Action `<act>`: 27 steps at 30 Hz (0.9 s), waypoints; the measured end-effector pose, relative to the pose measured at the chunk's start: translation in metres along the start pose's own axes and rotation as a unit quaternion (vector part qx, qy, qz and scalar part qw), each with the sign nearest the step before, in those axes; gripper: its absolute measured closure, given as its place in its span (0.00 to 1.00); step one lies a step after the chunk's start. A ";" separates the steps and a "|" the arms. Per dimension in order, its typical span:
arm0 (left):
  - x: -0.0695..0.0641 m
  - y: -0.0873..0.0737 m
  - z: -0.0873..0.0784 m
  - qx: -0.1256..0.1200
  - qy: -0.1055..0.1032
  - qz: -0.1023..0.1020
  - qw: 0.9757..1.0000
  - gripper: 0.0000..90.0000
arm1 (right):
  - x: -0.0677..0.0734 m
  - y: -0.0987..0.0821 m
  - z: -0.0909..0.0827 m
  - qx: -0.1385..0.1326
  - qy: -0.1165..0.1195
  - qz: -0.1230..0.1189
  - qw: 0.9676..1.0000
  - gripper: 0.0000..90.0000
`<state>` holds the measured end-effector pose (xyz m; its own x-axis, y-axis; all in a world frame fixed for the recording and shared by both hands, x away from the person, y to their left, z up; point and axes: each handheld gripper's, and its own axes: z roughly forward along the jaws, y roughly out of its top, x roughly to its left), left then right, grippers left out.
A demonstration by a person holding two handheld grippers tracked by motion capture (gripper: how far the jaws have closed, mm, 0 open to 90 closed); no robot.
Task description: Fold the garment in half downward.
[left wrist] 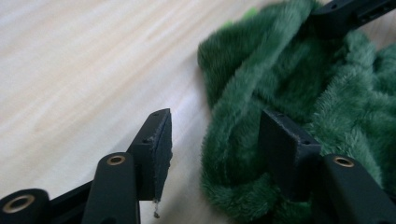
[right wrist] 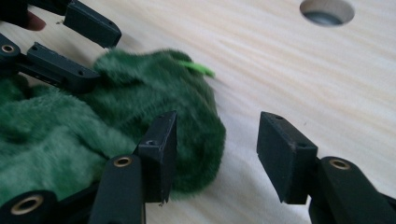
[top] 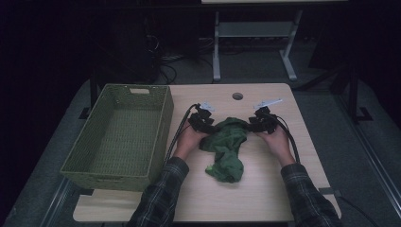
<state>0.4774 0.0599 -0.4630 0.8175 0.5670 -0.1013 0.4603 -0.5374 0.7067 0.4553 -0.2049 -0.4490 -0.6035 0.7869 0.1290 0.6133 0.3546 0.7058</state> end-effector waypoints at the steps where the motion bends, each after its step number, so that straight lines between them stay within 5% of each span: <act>1: 0.000 0.000 0.000 0.000 0.000 0.000 1.000 0.51 | -0.001 -0.001 0.002 0.004 -0.001 0.001 1.000 0.54; 3: 0.000 -0.002 0.004 0.019 0.003 0.007 1.000 0.53 | -0.002 -0.003 0.004 0.011 0.000 0.006 1.000 0.57; 13: -0.003 0.000 0.001 0.043 0.011 0.027 0.999 0.90 | -0.001 -0.007 0.010 0.029 0.015 0.001 0.999 0.74; 16: -0.004 0.000 -0.001 0.047 0.019 0.030 0.998 0.94 | 0.002 -0.012 0.014 0.040 0.013 -0.002 0.999 0.83; 20: -0.001 0.001 -0.014 0.012 0.033 0.012 0.999 0.94 | 0.001 -0.015 0.012 0.036 0.020 0.004 0.999 0.91; 27: 0.002 0.004 -0.033 -0.020 0.049 0.013 0.999 0.97 | 0.001 -0.009 0.007 0.019 0.028 0.005 0.999 0.97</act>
<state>0.4691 0.0794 -0.4373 0.7909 0.6117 -0.0146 0.4231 -0.5296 0.7352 0.4531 -0.2036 -0.4603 -0.6247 0.7608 0.1762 0.6373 0.3663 0.6780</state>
